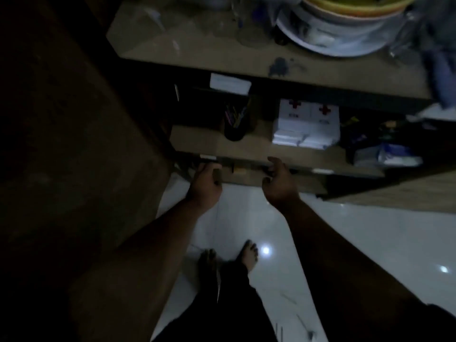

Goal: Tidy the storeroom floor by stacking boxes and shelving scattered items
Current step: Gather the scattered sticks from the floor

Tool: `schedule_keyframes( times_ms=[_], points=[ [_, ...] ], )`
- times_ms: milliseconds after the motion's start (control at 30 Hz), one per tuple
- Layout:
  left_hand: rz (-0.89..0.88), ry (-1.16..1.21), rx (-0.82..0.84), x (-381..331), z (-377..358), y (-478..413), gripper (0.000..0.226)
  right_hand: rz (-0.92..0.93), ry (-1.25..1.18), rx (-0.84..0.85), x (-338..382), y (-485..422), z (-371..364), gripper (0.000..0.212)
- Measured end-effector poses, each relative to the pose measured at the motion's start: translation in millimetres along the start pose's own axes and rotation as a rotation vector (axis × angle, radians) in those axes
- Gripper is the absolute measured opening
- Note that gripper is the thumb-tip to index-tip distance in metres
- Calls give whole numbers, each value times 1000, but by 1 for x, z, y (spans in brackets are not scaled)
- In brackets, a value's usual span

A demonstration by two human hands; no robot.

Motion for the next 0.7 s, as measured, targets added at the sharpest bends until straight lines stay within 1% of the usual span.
schedule_keyframes(
  times_ms=[67, 133, 167, 233, 267, 367, 467, 600, 700],
  points=[
    [-18, -69, 113, -10, -7, 37, 45, 19, 150, 11, -14, 40, 15, 45],
    [-47, -189, 307, -24, -18, 62, 44, 61, 290, 41, -31, 73, 30, 36],
    [-56, -253, 401, -29, -24, 68, 43, 43, 325, 73, -36, 90, 42, 32],
    [-79, -315, 546, -40, -35, 75, 39, -104, 278, 130, -33, 129, 71, 25],
    [-100, -326, 583, -49, -38, 78, 37, -165, 231, 157, -36, 145, 83, 26],
    [-115, -353, 630, -75, -47, 77, 29, -289, 148, 100, -41, 190, 121, 33],
    [-123, -351, 648, -97, -60, 75, 22, -332, 115, 27, -46, 228, 148, 36],
    [-174, -307, 593, -122, -77, 82, 26, -405, 71, -24, -57, 258, 170, 37],
    [-194, -262, 566, -144, -84, 90, 28, -406, 111, -39, -62, 265, 177, 30]
  ],
)
Point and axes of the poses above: each hand's wrist, its own y-axis away from the middle knuckle, its own z-axis out of the back of the hand, x = y × z, the point moved 6 cm from there along -y, towards the middle knuckle, and after that the axes turned 13 degrees about x, right-handed, at the moved point
